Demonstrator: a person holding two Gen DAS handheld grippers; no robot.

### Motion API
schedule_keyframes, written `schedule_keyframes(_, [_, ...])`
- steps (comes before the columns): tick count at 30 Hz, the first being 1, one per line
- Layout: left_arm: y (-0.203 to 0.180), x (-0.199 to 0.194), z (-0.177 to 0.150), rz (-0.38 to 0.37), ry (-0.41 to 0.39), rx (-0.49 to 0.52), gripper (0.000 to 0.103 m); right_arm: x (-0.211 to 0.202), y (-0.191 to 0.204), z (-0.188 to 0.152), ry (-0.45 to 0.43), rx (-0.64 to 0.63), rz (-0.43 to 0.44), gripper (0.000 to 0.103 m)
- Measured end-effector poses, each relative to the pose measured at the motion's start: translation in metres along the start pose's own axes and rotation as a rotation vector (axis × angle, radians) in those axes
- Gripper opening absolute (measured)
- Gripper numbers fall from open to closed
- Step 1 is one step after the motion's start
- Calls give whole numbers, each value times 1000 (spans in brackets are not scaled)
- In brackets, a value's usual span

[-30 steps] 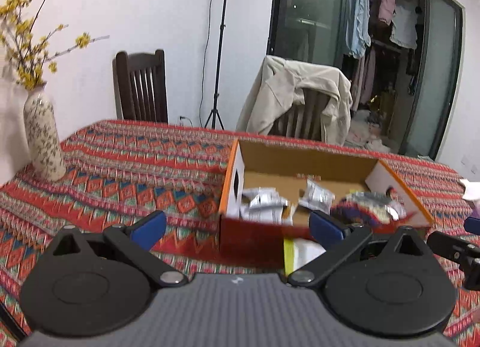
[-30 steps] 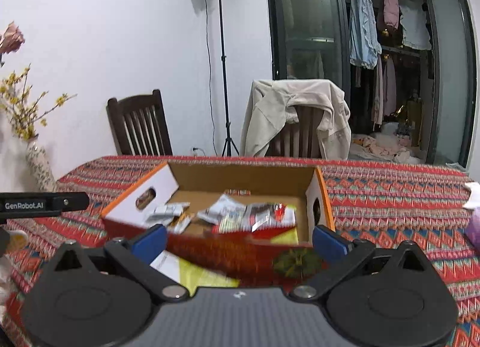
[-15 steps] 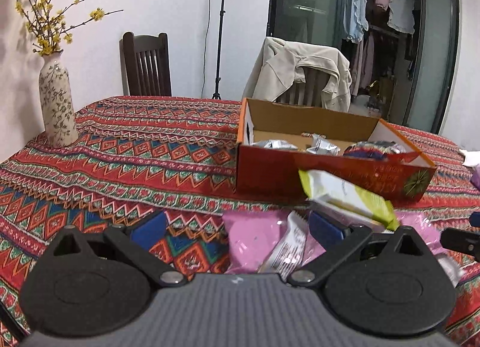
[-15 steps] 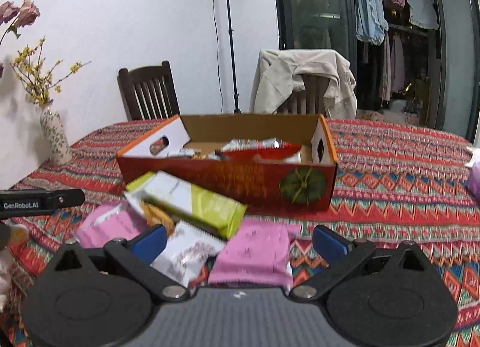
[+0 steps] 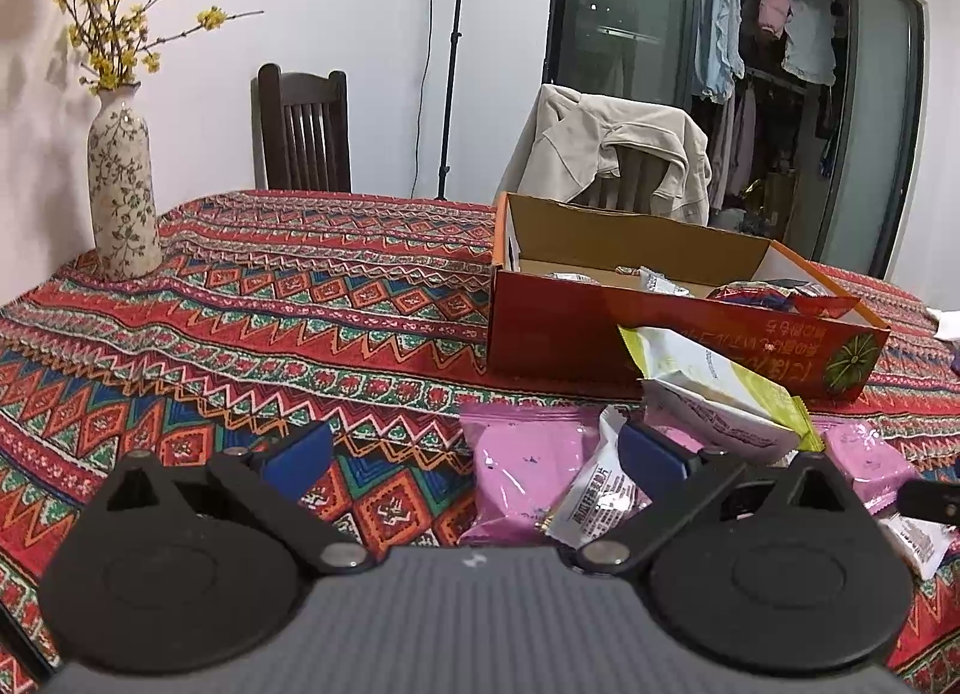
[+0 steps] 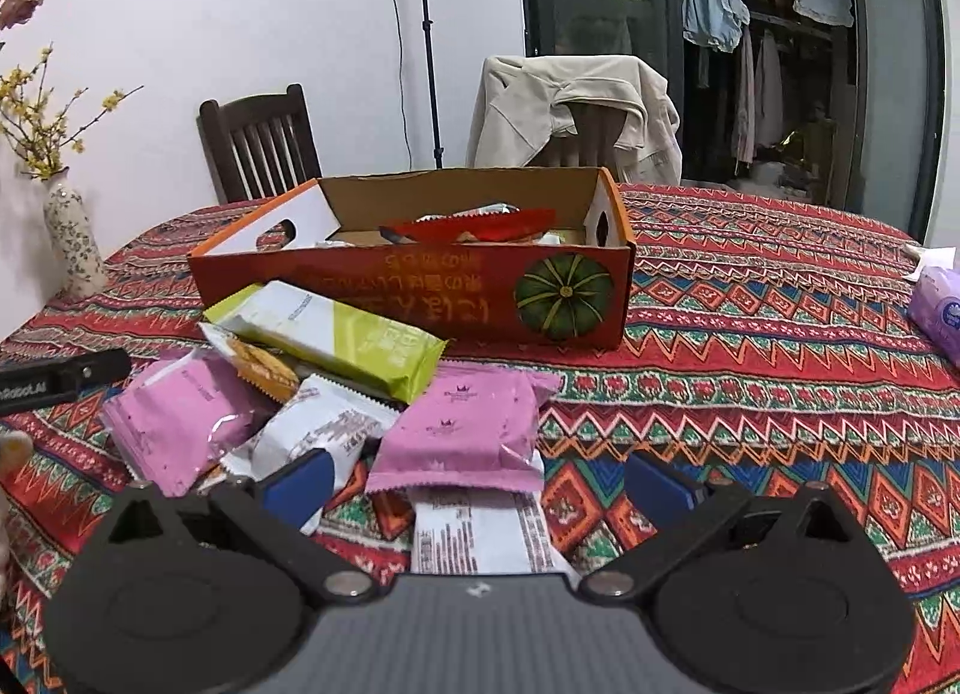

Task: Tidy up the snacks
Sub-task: 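Grasp a pink packet with the right tool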

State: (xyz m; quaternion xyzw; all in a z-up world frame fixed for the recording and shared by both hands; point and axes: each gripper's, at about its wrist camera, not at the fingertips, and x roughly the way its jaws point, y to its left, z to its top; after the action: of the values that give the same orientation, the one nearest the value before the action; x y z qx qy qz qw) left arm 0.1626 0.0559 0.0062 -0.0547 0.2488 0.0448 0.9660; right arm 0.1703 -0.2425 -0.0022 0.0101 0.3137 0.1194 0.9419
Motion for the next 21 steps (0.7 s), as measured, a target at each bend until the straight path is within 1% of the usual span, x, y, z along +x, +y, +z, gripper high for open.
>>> schedule_keyframes(5, [4,4,0,-5,19,-21,103,18,10,15,13,-42,-37,101])
schedule_keyframes(7, [4,4,-1,-6,20,-22,103,27,14,18,29,-58,-47,97])
schedule_keyframes(8, [4,4,-1,-7,21,-22,103,33,16,20,42,-65,-50,94])
schedule_keyframes(11, [5,5,-1,-11,25,-23,103,49,19,21,77,-72,-62,91])
schedule_keyframes(12, [5,5,-1,-12,26,-25,103,52,19,20,79,-67,-59,87])
schedule_keyframes(18, [5,9,-1,-19,44,-27,103,57,14,18,77,-34,-36,84])
schedule_keyframes(20, [5,9,-1,-19,43,-28,103,60,12,15,87,-20,-20,75])
schedule_keyframes(21, [5,9,-1,-17,44,-28,103,60,12,15,86,-14,-17,74])
